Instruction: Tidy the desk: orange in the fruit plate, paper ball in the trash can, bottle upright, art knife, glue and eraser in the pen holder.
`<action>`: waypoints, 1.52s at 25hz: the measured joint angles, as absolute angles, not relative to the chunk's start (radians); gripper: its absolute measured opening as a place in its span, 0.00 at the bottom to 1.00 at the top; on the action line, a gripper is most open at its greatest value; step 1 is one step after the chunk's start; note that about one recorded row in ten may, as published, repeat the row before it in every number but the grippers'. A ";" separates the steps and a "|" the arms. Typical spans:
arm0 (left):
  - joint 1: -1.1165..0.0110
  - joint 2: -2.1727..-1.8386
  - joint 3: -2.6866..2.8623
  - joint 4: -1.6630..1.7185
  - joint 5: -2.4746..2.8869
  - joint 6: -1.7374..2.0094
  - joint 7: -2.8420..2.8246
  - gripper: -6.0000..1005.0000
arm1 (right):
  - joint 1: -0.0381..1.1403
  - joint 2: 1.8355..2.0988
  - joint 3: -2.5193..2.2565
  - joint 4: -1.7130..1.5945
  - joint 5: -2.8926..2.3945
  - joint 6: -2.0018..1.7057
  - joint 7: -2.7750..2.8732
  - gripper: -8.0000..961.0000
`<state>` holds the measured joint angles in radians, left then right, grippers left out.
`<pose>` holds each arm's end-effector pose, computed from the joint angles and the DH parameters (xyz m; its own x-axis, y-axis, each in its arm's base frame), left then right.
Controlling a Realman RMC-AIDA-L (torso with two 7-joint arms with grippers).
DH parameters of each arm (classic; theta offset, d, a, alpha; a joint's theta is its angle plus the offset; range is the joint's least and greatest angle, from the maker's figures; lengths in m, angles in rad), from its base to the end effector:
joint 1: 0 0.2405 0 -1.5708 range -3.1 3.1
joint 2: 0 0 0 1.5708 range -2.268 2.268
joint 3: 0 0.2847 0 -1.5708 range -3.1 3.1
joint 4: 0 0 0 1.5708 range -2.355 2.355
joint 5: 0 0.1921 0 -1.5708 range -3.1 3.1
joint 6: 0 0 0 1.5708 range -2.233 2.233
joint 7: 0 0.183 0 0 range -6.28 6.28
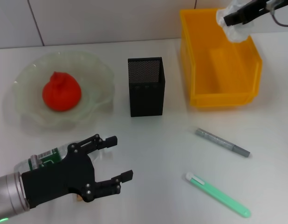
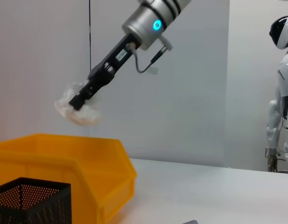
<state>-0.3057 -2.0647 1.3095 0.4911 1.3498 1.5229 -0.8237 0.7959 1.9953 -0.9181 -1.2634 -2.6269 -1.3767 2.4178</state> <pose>-0.2575 0.2613 -0.0916 0.7776 0.0412 0.6274 0.2168 -0.9542 -0.2060 0.1952 0.4685 0.0633 0.7964 -0.5762 -0.1834 -0.5434 -0.5489 -0.6352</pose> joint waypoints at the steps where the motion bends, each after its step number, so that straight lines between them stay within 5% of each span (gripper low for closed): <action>1: -0.306 -2.065 1.310 0.491 1.350 1.523 -0.824 0.82 | 0.793 1.999 -0.932 -1.248 -2.633 -1.340 2.417 0.29; 12: -0.304 -2.064 1.308 0.491 1.350 1.526 -0.824 0.82 | 0.788 2.051 -0.971 -1.088 -2.672 -1.067 2.345 0.36; 22: -0.298 -2.061 1.308 0.499 1.350 1.529 -0.824 0.82 | 0.751 2.077 -0.980 -1.251 -2.653 -1.202 2.390 0.82; 38: -0.276 -2.056 1.309 0.497 1.373 1.543 -0.824 0.82 | 0.688 2.084 -1.057 -1.550 -2.582 -1.705 2.528 0.83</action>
